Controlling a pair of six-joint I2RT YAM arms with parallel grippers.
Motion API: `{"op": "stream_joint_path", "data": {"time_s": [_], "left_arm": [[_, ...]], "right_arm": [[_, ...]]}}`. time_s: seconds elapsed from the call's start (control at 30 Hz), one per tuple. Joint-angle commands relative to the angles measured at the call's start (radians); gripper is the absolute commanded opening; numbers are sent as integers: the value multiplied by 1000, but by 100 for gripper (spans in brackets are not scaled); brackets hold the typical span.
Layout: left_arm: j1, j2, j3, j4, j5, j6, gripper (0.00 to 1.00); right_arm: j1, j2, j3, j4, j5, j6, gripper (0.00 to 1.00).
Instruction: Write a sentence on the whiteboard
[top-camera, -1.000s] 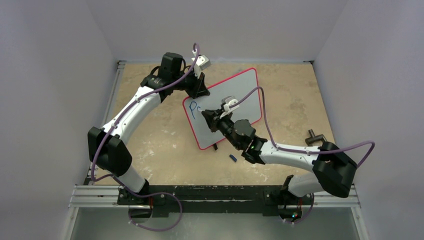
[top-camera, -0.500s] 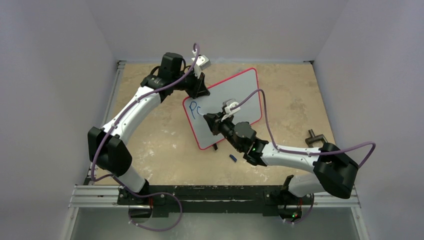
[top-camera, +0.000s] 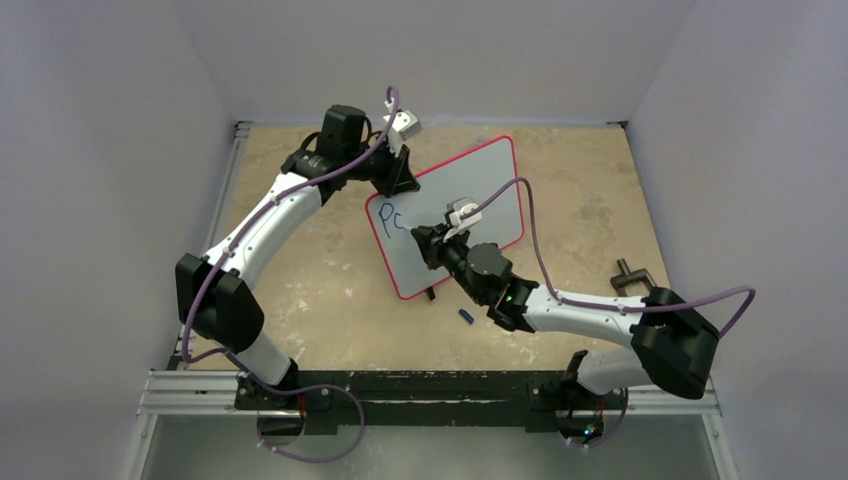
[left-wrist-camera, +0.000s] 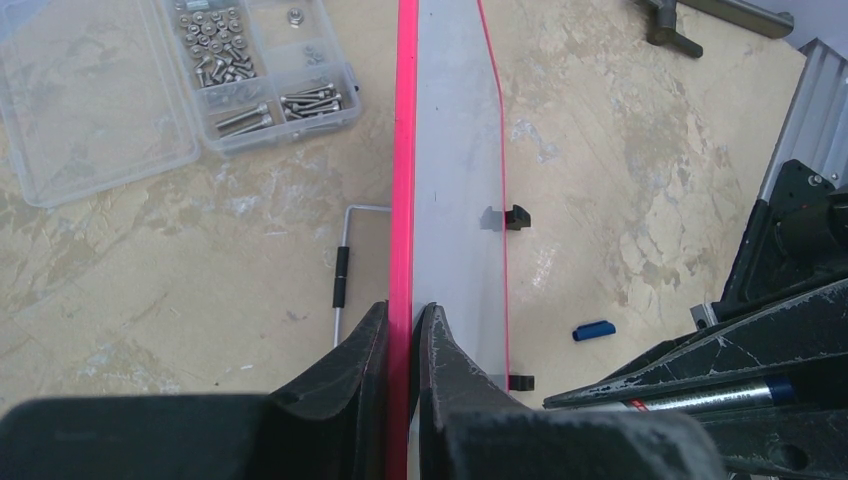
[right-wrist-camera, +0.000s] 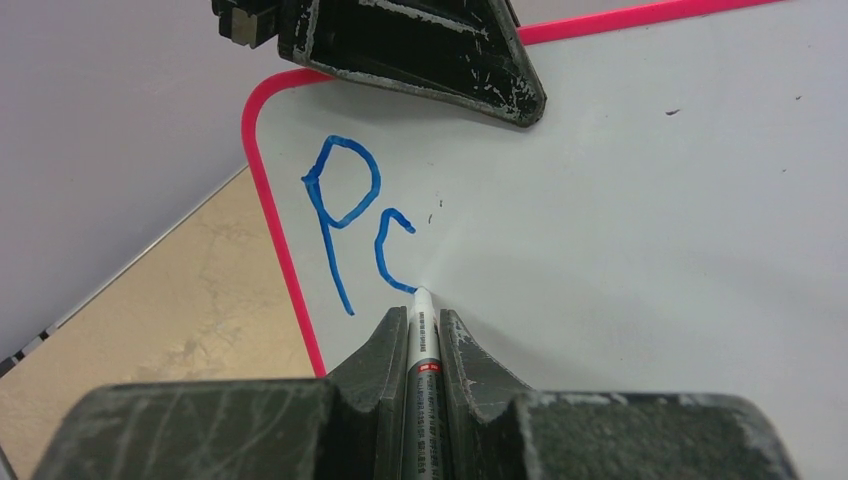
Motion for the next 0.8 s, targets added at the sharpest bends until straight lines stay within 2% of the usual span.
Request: {"op": "stream_joint_path", "data": {"time_s": [0.0, 0.4, 0.77], "left_arm": [[-14, 31, -4, -119, -133, 106, 0], [-15, 31, -3, -121, -134, 108, 0], [-15, 30, -3, -121, -135, 108, 0]], "right_arm": [[-9, 13, 60, -18, 70, -41, 0], [-9, 54, 139, -17, 65, -77, 0], [-9, 64, 143, 3, 30, -73, 0]]}}
